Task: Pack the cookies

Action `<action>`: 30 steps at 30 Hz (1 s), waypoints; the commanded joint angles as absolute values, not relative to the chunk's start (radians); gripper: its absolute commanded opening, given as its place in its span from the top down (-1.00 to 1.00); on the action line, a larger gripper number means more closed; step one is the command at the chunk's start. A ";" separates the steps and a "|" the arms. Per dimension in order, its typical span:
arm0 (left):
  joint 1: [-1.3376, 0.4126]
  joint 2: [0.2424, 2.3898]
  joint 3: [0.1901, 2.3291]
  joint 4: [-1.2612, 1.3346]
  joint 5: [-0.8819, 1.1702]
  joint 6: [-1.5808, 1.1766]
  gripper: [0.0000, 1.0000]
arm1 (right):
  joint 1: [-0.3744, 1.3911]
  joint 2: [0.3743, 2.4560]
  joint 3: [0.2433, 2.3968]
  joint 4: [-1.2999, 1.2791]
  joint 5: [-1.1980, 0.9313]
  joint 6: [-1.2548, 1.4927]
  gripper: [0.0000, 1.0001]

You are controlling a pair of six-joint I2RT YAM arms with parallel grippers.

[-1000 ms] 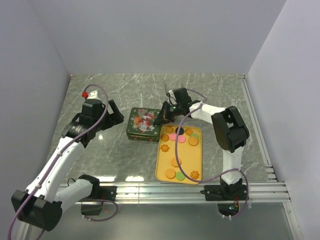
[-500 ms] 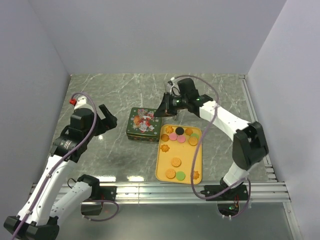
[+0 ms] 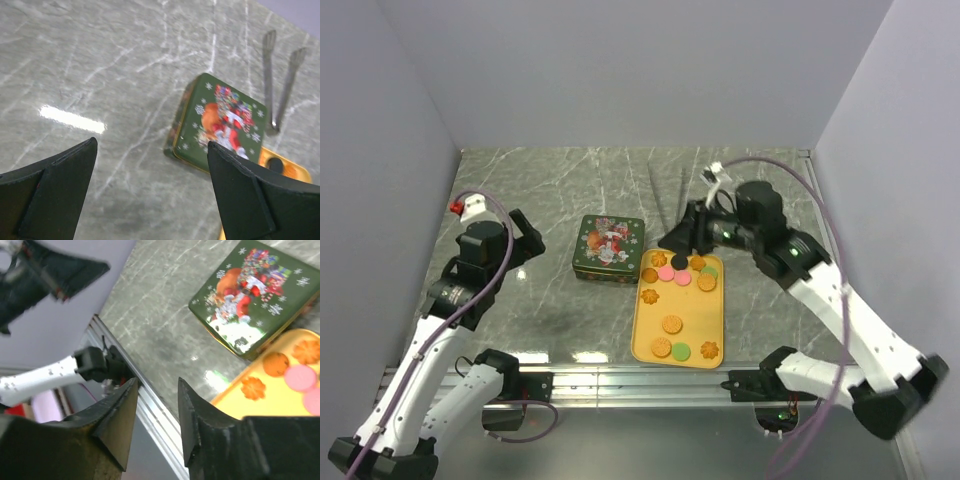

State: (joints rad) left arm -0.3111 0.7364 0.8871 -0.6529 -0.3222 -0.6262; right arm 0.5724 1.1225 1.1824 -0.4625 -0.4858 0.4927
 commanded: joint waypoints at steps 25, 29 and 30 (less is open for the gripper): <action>-0.253 0.679 0.135 0.388 -0.635 -0.313 -0.99 | 0.588 0.531 0.690 -0.299 -0.189 0.347 -0.91; -0.183 0.866 0.152 0.513 -0.552 -0.312 -0.99 | 0.588 0.583 0.713 -0.275 -0.230 0.285 -0.93; -0.176 0.894 0.161 0.579 -0.546 -0.304 -0.99 | 0.588 0.616 0.719 -0.278 -0.242 0.275 -0.94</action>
State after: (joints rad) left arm -0.2077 0.8238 0.1394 0.3603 -0.5869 -0.3176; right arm 0.5804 0.5667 0.6945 -0.3614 -0.2230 0.3374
